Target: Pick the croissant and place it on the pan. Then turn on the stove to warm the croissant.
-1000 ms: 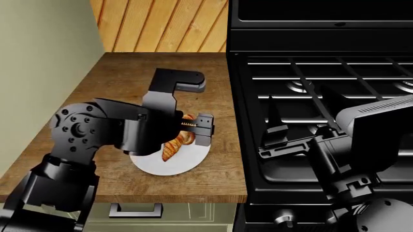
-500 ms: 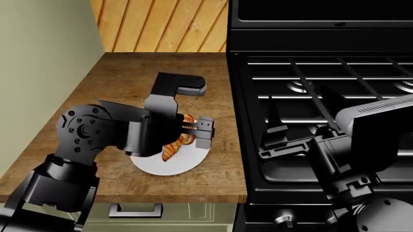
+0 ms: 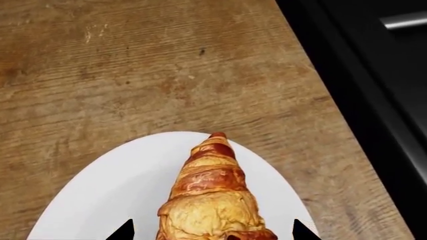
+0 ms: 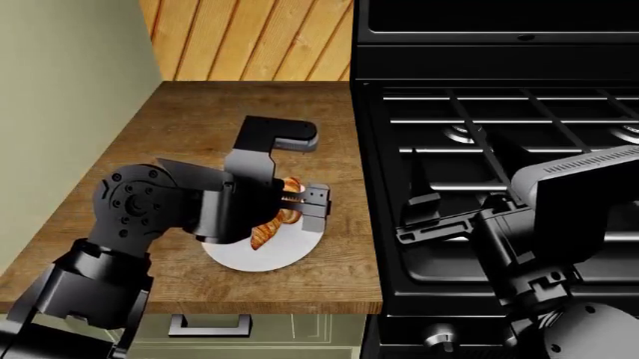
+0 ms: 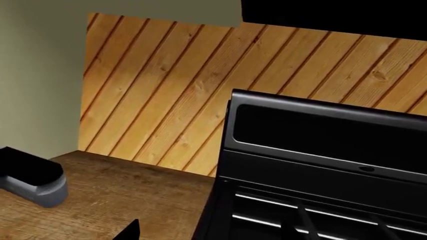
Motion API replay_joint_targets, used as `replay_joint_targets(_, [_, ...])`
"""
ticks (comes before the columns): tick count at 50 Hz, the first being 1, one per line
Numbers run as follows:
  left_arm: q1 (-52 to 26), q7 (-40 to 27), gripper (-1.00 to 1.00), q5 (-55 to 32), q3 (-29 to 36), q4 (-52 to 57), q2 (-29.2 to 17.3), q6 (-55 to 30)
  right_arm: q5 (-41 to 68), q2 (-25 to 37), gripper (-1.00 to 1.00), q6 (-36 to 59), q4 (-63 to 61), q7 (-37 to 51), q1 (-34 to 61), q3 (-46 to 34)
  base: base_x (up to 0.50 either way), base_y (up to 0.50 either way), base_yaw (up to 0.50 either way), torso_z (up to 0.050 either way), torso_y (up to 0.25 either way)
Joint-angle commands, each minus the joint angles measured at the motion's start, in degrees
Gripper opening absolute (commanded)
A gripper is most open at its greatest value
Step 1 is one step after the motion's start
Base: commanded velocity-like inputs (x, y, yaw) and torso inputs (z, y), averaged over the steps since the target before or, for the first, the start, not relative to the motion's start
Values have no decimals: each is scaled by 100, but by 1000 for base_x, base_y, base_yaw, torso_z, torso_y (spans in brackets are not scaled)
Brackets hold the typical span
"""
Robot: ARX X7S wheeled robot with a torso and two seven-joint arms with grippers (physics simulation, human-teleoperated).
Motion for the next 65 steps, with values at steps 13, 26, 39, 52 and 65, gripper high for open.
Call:
replay_joint_targets(13, [-21,91,-100,25,90,125,-81,117,198,119,100,-8,-101,70,-50,127,0,0,0,0,0])
replay_joint_targets(26, [-250,-207,-100,-204,-100,310,-178,137,433,137,100,128,-242,250,111,191,0,0,0,0,0])
replay_joint_targets(39, [-470,-610,-100,-629,-409,954,-296,170,826,229,100,264,-472,548,241,449,0,0,0,0,1])
replay_joint_targets(52, [-385,-952,-100,-1176,-805,2082,-635,310,879,282,100,260,-452,779,222,525,0,0,0,0,0])
replay_joint_targets(65, [-228,-1018,-100,-1452,-811,2401,-746,308,1318,510,100,406,-444,1129,566,940,0,0,0,0,0])
